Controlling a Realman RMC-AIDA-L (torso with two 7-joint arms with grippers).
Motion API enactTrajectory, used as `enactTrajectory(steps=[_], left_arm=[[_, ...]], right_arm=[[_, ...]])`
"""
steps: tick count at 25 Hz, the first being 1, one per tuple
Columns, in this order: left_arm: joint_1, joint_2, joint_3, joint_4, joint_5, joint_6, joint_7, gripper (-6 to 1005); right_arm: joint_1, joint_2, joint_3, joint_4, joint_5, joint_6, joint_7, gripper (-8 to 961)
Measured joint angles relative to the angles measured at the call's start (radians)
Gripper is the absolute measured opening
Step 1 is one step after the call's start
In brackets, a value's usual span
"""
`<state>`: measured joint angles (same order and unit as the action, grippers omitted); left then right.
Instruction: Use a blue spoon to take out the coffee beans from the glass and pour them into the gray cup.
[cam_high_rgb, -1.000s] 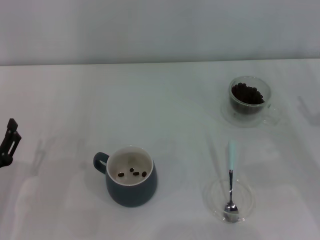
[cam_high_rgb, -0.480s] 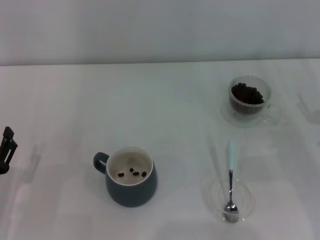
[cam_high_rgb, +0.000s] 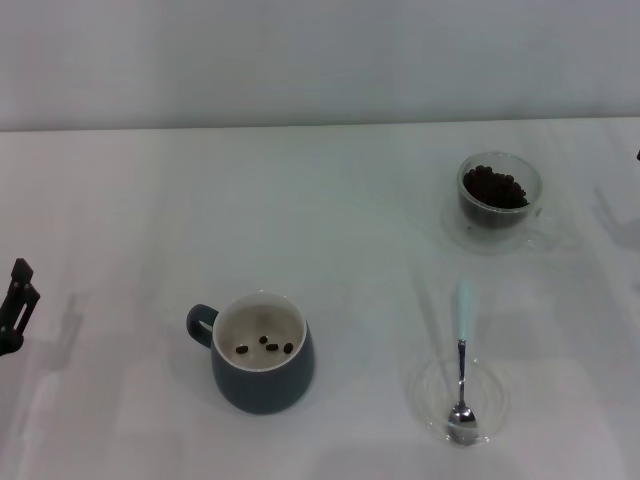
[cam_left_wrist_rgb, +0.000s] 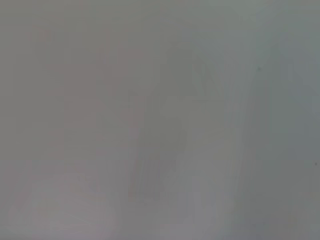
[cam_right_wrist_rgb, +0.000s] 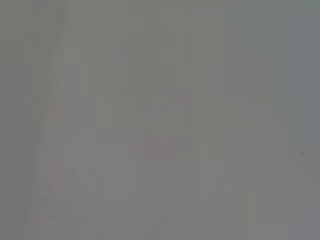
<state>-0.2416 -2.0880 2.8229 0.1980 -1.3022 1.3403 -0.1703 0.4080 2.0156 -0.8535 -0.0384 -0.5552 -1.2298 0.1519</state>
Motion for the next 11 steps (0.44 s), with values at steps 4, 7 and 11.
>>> enactTrajectory(steps=[4, 7, 11], left_arm=[[0.002, 0.0, 0.001, 0.0, 0.0, 0.002, 0.0, 775], [0.004, 0.0, 0.003, 0.001, 0.0, 0.002, 0.0, 775], [0.009, 0.0, 0.004, 0.003, 0.004, 0.002, 0.0, 775]], right_arm=[[0.0, 0.0, 0.001, 0.008, 0.0, 0.0, 0.006, 860], [0.0, 0.0, 0.001, 0.008, 0.0, 0.0, 0.01, 860], [0.0, 0.0, 0.001, 0.009, 0.0, 0.0, 0.011, 860]])
